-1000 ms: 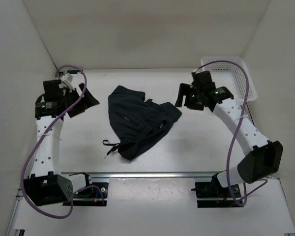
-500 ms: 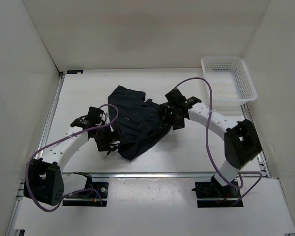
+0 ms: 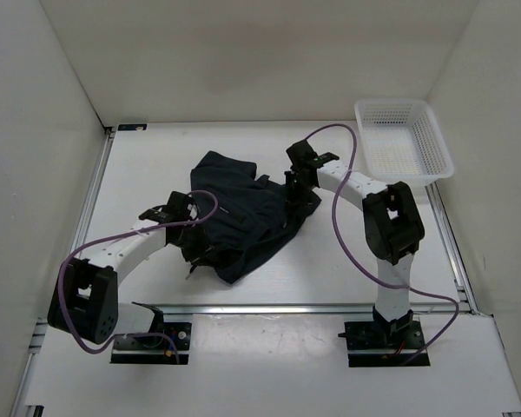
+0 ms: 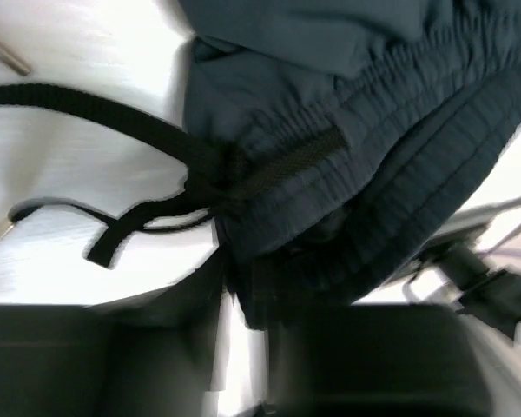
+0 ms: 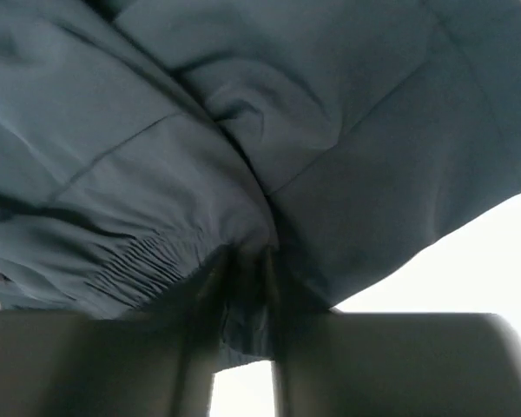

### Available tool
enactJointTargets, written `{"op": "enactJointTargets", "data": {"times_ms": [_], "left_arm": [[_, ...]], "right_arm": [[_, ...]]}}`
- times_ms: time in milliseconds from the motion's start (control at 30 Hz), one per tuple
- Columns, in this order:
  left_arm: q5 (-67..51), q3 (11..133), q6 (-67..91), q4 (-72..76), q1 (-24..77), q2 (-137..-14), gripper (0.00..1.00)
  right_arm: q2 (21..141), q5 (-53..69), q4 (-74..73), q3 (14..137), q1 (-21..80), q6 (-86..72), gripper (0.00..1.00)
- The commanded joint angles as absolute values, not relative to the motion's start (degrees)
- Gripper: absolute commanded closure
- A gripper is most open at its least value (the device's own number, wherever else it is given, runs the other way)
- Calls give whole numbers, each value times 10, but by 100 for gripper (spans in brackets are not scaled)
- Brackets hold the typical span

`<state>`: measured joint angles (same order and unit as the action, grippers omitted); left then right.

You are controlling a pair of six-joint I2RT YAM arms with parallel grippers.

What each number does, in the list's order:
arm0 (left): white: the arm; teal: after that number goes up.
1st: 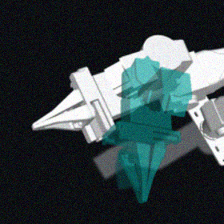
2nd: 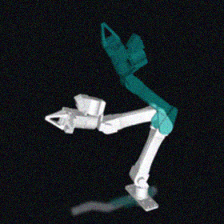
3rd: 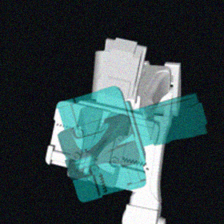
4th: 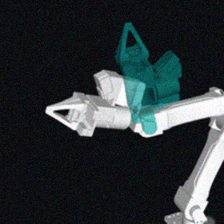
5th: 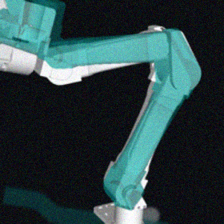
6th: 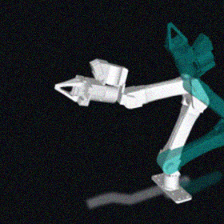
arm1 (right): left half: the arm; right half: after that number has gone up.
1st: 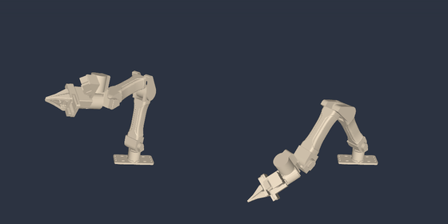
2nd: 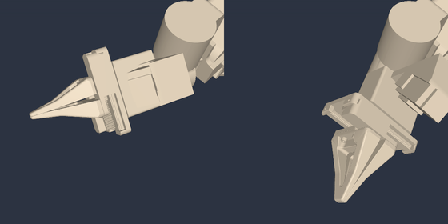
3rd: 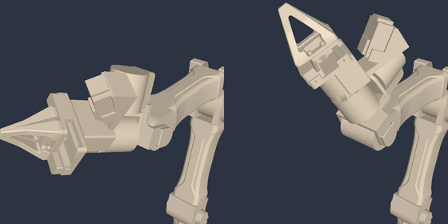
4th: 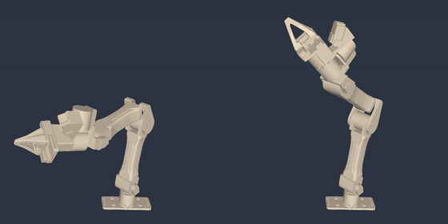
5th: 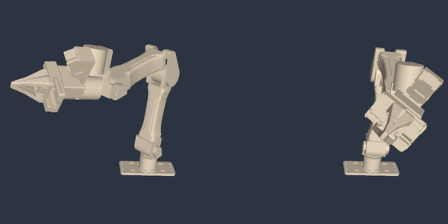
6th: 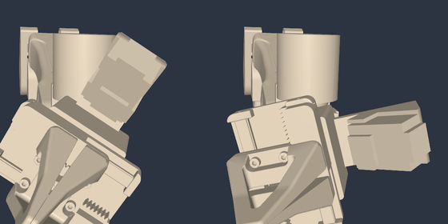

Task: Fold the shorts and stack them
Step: Flatten the shorts out

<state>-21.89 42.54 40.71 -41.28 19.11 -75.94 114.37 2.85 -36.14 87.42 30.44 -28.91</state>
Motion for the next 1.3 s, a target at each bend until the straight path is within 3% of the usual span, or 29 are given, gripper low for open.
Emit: {"op": "enactJointTargets", "data": {"times_ms": [0,33,100,233,333,367,400,533,667,800,967,1000,1033,1067,1100,1167,1267], "left_arm": [[-222,421,399,-398,193,-754,83],[-222,434,394,-398,193,-748,90],[-232,451,389,-406,193,-743,90],[-184,574,337,-507,127,-737,90],[-128,762,281,-580,79,-769,90],[-115,881,259,-628,50,-782,90],[-103,947,250,-651,34,-796,90],[-103,1240,231,-715,-18,-856,90],[-167,1216,239,-600,-25,-773,90],[-200,1158,239,-570,60,-748,90],[-204,972,273,-530,189,-704,88],[-204,936,286,-517,210,-697,76],[-204,872,309,-489,253,-691,53],[-193,847,321,-481,271,-691,29],[-193,831,328,-481,286,-696,0],[-188,823,328,-481,294,-728,0],[-162,858,314,-492,280,-754,0]], "right_arm": [[1126,23,-367,894,311,-282,85],[1120,17,-373,894,311,-282,92],[1108,11,-373,917,305,-282,100],[1109,23,-419,1027,294,-253,100],[1150,66,-467,1201,282,-244,100],[1178,82,-479,1255,282,-244,100],[1192,100,-487,1363,277,-244,100],[1204,188,-446,1501,265,-266,100],[1080,174,-322,1388,260,-278,100],[1014,127,-299,1275,225,-258,100],[968,109,-299,1088,166,-230,100],[968,88,-294,1063,166,-213,96],[962,38,-294,1042,149,-213,83],[962,27,-300,1017,138,-207,46],[968,22,-308,1010,125,-214,32],[968,29,-332,992,89,-250,22],[924,5,-337,961,83,-266,21]]}}
